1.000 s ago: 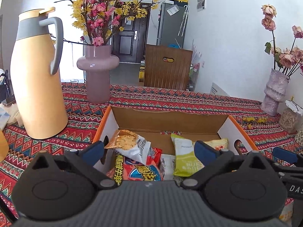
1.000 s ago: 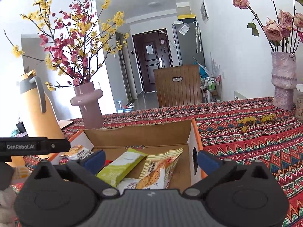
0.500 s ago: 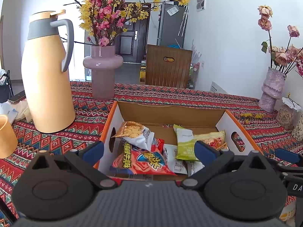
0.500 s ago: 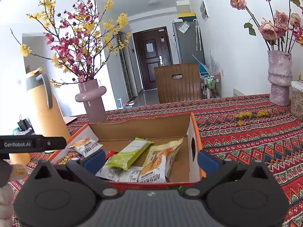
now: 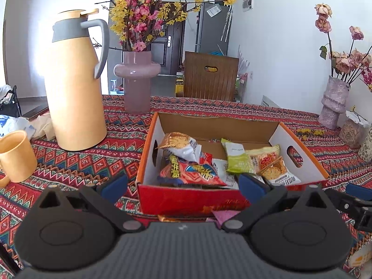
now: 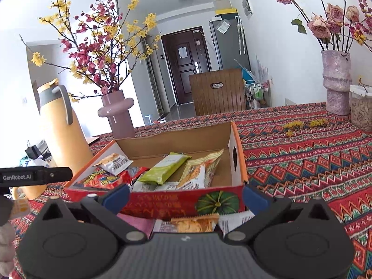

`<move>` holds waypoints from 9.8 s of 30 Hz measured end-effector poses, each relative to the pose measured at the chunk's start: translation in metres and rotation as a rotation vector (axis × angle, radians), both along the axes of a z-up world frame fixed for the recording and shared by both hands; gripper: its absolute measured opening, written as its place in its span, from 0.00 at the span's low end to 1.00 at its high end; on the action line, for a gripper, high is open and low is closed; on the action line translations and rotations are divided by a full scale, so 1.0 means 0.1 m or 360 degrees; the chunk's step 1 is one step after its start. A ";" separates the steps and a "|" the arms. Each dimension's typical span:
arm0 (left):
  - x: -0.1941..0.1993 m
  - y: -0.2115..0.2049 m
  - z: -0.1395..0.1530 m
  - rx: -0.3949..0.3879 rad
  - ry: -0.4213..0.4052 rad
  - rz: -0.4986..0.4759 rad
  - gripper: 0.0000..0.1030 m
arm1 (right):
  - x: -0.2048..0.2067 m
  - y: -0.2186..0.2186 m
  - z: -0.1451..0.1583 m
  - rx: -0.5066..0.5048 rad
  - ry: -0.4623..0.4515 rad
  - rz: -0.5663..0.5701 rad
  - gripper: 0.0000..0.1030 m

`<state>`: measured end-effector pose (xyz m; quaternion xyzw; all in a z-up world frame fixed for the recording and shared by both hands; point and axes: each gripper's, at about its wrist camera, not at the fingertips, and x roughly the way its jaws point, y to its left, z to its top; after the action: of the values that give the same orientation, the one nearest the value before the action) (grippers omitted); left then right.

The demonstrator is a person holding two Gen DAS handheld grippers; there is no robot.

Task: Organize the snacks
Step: 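Return to the pile and grasp another oat cracker packet with the right tool, then grasp a white printed packet with the left tool while the right tool holds its packet, then carry the white packet and oat cracker packet over the box with both tools, then open both tools to release the snacks into the box, then return to the pile and grasp a white printed packet with the right tool, then grasp an oat cracker packet with the left tool while the right tool holds its packet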

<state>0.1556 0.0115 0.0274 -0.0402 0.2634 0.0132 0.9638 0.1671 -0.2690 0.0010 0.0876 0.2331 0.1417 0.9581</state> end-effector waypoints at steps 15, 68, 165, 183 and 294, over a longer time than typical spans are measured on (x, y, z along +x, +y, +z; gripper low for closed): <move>-0.34 0.17 -0.21 -0.0028 0.0063 -0.0029 1.00 | -0.43 0.02 -0.27 -0.0111 0.0112 -0.0077 1.00; -0.18 0.19 -0.69 0.0093 0.0354 -0.0023 1.00 | -0.43 0.06 -0.35 -0.0128 0.0058 -0.0119 0.35; 0.84 -0.30 0.05 0.0046 -0.0086 -0.0111 0.43 | 0.83 0.30 0.08 -0.0130 -0.0094 -0.0025 0.36; 0.98 -0.11 -0.18 -0.0032 -0.0075 -0.0047 0.53 | 1.02 0.34 -0.14 -0.0151 -0.0054 -0.0044 0.42; 0.01 0.08 -0.73 0.0052 0.0344 0.0020 0.43 | -0.35 -0.10 -0.38 -0.0195 0.0133 -0.0108 0.38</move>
<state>0.1566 0.0199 -0.0455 -0.0245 0.3652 0.0279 0.9302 0.1317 -0.2794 -0.0369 0.0426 0.2782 0.0909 0.9553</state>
